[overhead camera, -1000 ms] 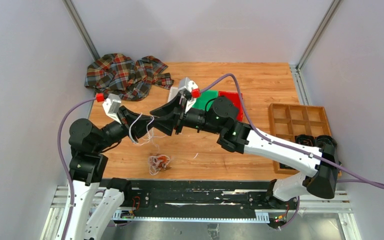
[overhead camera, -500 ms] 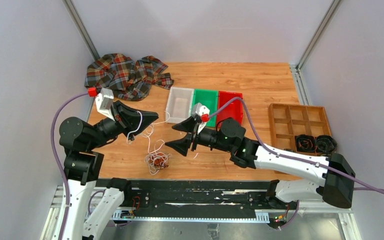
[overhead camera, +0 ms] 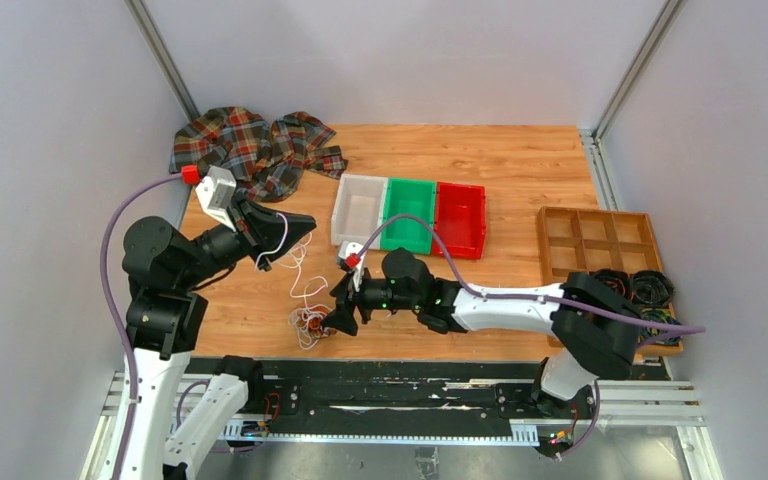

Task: Untangle the cables
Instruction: Untie the cable.

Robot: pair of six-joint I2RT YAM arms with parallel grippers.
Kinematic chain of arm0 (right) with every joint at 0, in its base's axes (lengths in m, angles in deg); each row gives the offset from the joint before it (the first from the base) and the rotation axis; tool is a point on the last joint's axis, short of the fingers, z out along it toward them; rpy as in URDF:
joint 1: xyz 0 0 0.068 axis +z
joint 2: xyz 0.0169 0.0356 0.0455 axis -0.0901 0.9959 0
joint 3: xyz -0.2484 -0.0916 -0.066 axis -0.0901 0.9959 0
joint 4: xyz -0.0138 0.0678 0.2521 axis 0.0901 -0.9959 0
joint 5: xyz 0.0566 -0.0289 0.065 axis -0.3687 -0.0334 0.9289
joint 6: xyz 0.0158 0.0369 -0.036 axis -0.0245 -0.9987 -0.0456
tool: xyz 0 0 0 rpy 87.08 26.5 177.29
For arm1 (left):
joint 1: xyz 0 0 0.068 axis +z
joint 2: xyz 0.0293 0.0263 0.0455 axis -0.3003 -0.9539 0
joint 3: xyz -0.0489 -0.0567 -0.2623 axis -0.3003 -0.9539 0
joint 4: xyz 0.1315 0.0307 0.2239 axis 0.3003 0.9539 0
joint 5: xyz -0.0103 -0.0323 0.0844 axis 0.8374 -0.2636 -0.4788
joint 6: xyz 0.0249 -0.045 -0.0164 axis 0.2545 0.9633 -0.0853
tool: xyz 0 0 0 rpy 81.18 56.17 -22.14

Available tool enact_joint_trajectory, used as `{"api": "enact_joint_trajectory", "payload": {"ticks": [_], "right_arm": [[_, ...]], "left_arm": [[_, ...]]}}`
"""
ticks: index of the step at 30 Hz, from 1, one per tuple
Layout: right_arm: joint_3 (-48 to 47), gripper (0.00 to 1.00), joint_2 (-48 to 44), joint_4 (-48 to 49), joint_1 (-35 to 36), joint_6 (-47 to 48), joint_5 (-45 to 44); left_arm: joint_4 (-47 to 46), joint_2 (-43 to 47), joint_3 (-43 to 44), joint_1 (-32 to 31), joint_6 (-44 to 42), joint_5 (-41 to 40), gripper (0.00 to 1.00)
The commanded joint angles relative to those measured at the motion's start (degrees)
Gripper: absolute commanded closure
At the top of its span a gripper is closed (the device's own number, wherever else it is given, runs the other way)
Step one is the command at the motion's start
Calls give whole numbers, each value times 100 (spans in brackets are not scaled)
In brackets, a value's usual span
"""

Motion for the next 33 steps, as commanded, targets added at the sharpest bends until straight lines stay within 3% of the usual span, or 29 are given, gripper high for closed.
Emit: {"api": "enact_joint_trajectory", "payload": {"ticks": [1,3,7,8,13,21,26,33], "right_arm": [[-233,34,303,714,165,-239,317],[-258,45,398,858,169,-377,379],[-293,94,400,925,157,-431,244],[-274,99,329,936,143,-427,142],[-203,99,-204,1042,-154,-607,-186],[-364,99,-700,754,-217,-394,-96],[-395,99,-854,827,-243,-482,-220],[-753,99,-987,889,-244,-731,-229]], "left_arm": [[313,-72,341,-30,-449,-140,99],[422,-89,392,-26,-580,-206,100],[780,-124,434,-28,-908,-456,99],[902,-122,430,-30,-1011,-517,99],[1506,-15,272,-30,-1608,-682,99],[2076,169,-315,-30,-2102,288,87],[2096,160,-576,-30,-1968,712,73],[1700,368,-1088,-30,-1942,1152,72]]}}
